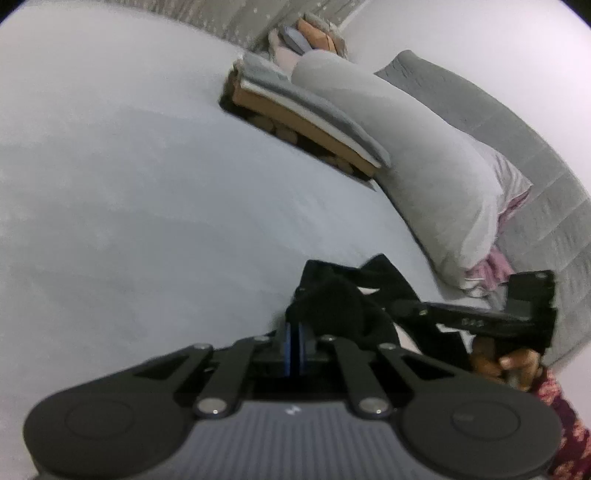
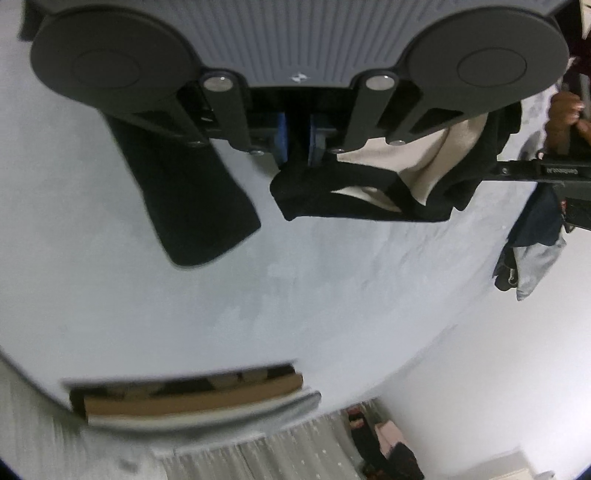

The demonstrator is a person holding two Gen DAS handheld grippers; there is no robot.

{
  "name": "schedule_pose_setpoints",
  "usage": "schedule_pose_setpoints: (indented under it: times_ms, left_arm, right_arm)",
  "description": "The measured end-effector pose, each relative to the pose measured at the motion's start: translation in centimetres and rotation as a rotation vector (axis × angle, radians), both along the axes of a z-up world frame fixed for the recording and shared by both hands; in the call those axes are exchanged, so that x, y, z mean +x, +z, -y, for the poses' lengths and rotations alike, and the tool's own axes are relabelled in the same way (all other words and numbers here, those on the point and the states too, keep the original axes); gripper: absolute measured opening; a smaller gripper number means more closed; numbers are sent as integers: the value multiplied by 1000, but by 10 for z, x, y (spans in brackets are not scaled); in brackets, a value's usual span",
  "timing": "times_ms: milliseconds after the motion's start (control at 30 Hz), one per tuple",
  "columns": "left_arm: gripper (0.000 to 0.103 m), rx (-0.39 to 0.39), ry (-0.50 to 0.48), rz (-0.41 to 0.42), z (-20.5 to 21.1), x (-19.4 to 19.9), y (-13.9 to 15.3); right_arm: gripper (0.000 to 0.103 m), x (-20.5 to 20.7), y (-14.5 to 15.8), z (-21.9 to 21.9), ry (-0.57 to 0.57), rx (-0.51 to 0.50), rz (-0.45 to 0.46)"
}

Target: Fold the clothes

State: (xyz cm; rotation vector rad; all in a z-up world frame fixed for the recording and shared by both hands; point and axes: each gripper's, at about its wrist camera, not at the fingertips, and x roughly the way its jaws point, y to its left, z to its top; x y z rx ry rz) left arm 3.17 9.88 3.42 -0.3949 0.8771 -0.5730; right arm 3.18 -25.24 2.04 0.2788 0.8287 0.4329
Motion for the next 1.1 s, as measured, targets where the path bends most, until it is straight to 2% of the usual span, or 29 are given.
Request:
schedule_pose_setpoints:
  times_ms: [267, 433, 600, 800, 1100]
  left_arm:
    - [3, 183, 130, 105, -7, -1, 30]
    - [3, 307, 182, 135, -5, 14, 41]
    - [3, 388, 231, 141, -1, 36, 44]
    - [4, 461, 287, 163, 2, 77, 50]
    - [4, 604, 308, 224, 22, 144, 48]
  right_arm:
    - [11, -1, 33, -1, -58, -88, 139]
    - [10, 11, 49, 3, -107, -148, 192]
    - [10, 37, 62, 7, -140, -200, 236]
    - [10, 86, 65, 3, -167, -250, 246]
    - [10, 153, 47, -15, -196, -365, 255]
